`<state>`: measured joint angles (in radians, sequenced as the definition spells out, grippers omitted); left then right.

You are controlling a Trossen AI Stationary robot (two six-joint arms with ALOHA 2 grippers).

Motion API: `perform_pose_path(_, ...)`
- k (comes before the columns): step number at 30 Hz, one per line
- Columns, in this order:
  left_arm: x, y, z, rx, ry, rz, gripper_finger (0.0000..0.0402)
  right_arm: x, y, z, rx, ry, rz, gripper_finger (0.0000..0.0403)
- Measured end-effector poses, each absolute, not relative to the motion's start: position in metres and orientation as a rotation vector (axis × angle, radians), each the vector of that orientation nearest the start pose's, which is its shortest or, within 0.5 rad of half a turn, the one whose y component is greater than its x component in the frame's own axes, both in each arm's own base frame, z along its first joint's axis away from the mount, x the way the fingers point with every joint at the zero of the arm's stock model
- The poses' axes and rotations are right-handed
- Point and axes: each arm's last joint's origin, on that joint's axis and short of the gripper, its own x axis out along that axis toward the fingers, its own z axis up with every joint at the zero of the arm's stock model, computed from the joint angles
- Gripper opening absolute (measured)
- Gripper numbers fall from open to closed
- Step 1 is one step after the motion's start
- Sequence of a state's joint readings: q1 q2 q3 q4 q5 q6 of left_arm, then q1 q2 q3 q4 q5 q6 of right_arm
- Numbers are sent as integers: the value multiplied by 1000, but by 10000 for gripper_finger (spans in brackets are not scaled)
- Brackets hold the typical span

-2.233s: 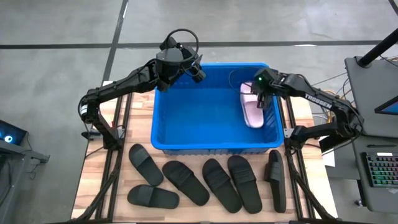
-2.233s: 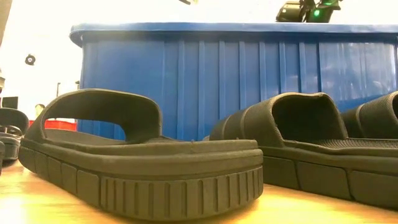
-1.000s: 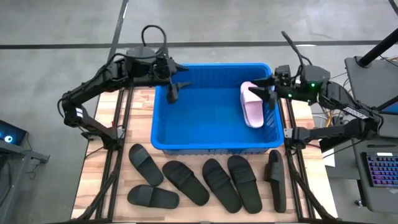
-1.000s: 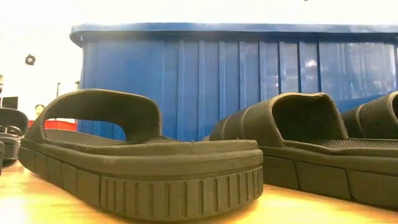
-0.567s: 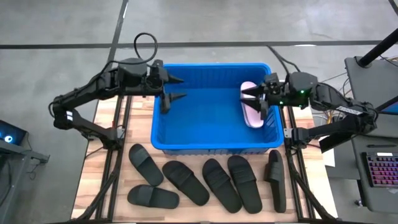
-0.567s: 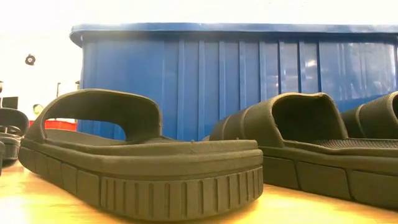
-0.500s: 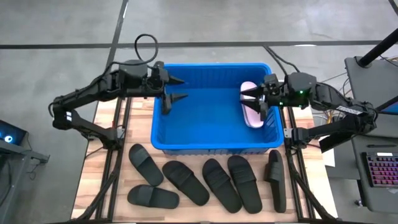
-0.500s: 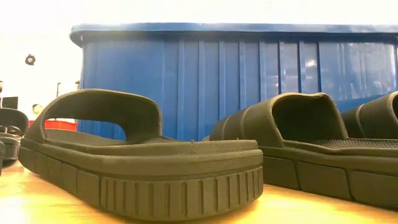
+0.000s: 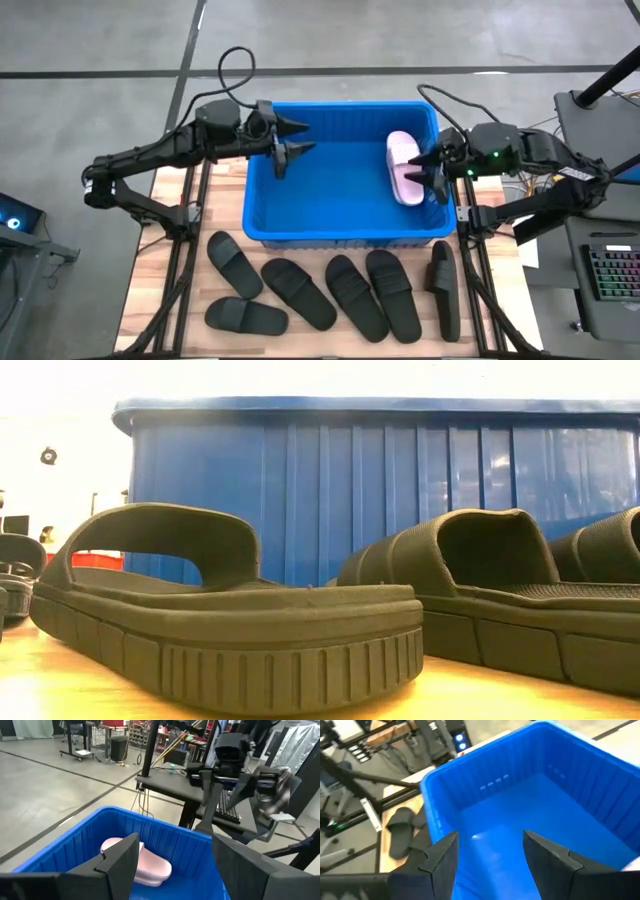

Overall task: Pick and place slides into bin
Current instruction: Put the black slide into the blue bin

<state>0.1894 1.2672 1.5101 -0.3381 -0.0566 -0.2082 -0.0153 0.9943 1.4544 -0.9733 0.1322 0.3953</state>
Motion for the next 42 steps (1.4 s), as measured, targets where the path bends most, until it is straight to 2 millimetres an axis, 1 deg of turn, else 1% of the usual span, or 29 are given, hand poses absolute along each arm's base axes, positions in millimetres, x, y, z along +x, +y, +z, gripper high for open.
perform_pose_path(3, 260, 52, 459, -219, 87, 257, 234, 155, 2, 440, 349, 483, -194, 210)
perform_pose_path(7, 267, 53, 451, -220, 115, 259, 234, 164, 16, 437, 316, 504, -145, 210)
perform_pose_path(12, 277, 55, 438, -200, 142, 260, 234, 175, 44, 430, 305, 567, -39, 210)
perform_pose_path(17, 283, 56, 435, -136, 154, 257, 234, 179, 69, 418, 365, 694, 47, 210)
perform_pose_path(22, 284, 56, 438, -102, 131, 253, 234, 179, 85, 404, 445, 841, 17, 210)
perform_pose_path(24, 284, 57, 439, -73, 126, 252, 234, 180, 89, 402, 502, 862, -5, 210)
perform_pose_path(27, 283, 57, 442, -53, 102, 250, 234, 181, 95, 400, 537, 878, -16, 210)
perform_pose_path(33, 273, 53, 450, -62, 76, 244, 234, 183, 97, 398, 525, 867, -50, 210)
perform_pose_path(37, 262, 48, 451, -169, 100, 196, 234, 184, 96, 397, 469, 845, -77, 210)
perform_pose_path(42, 250, 40, 445, -335, 225, 36, 234, 184, 94, 397, 379, 819, -86, 210)
